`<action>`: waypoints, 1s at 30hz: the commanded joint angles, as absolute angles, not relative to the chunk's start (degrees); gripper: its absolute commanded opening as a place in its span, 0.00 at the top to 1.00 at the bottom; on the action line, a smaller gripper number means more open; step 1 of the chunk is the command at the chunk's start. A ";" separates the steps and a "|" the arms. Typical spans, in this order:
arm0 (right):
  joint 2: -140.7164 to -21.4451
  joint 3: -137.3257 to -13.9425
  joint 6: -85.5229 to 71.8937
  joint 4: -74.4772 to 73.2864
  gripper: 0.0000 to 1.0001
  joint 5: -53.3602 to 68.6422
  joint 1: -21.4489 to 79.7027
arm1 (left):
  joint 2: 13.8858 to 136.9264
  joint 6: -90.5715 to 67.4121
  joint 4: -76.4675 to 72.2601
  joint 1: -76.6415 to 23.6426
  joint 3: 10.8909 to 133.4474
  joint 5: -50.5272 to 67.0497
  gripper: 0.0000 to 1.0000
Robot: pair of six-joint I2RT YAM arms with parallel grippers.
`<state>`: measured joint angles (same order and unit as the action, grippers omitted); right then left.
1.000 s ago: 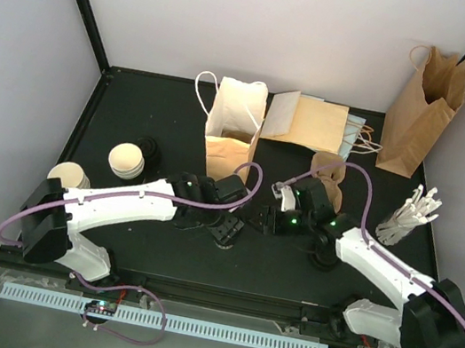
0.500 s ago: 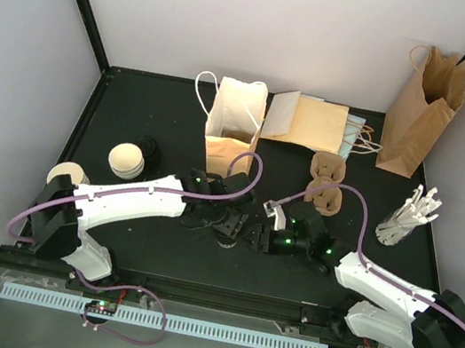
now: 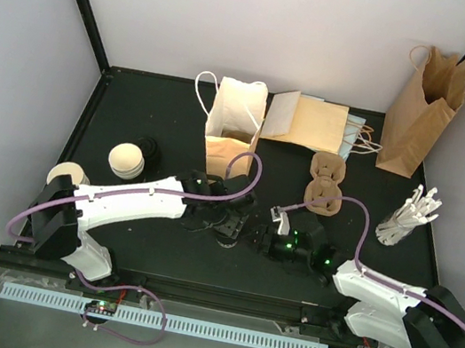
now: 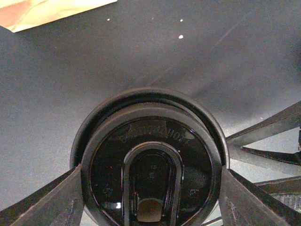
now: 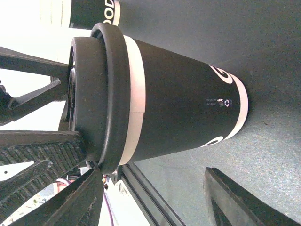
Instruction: Pack the takeout coffee
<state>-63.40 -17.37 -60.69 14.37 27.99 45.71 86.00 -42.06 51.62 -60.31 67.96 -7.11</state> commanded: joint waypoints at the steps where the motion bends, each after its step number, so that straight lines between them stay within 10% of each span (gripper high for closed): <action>1: -62.78 -14.75 -66.04 22.30 0.40 24.16 46.78 | 88.49 -44.15 54.75 -61.39 65.75 -4.79 0.41; 30: -67.05 -11.42 -73.03 21.02 0.39 16.95 49.21 | 89.34 -45.01 54.33 -62.67 66.00 -4.26 0.41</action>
<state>-65.78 -12.12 -72.23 28.29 22.94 49.06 86.17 -44.14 51.46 -61.65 67.75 -8.64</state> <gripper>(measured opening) 0.608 0.750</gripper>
